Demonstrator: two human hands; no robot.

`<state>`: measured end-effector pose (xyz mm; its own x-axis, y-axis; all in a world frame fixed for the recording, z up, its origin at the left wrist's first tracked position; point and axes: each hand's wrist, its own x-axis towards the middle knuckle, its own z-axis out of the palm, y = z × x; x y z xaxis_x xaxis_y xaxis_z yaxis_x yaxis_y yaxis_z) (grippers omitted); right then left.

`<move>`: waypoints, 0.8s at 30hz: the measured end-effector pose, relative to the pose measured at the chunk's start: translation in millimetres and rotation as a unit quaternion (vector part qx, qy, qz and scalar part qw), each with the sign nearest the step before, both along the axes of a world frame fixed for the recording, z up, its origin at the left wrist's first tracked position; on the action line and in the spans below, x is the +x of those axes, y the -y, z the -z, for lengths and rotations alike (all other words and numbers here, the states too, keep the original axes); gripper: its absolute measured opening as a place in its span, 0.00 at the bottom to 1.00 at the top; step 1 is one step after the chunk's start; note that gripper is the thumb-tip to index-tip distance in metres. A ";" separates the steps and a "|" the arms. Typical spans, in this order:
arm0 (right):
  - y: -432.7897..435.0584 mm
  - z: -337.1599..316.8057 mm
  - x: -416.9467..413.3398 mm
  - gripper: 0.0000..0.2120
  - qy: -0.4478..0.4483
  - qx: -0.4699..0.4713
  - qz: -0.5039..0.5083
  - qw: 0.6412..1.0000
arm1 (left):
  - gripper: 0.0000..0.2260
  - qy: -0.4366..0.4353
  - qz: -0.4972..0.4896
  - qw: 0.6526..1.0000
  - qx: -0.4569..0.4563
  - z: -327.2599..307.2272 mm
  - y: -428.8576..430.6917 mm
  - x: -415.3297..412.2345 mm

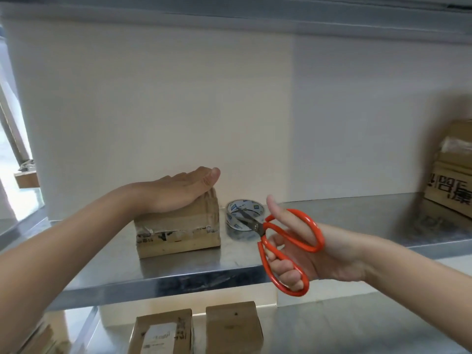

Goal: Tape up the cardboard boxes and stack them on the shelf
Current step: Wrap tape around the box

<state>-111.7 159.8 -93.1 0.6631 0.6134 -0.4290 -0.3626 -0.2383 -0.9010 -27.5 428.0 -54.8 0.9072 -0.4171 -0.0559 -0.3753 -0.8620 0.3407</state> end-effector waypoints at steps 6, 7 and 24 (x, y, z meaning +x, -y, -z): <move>-26.9 11.5 32.6 0.36 -0.029 0.070 -0.001 0.997 | 0.37 0.010 -0.009 1.000 -0.005 2.0 3.7 1.5; -30.6 12.1 37.3 0.36 -0.023 0.070 0.004 0.997 | 0.36 0.008 -0.010 1.000 -0.005 2.0 4.0 1.3; 54.4 4.5 59.7 0.24 0.399 -0.501 0.221 0.735 | 0.15 0.017 0.017 1.000 0.020 2.6 7.2 -1.9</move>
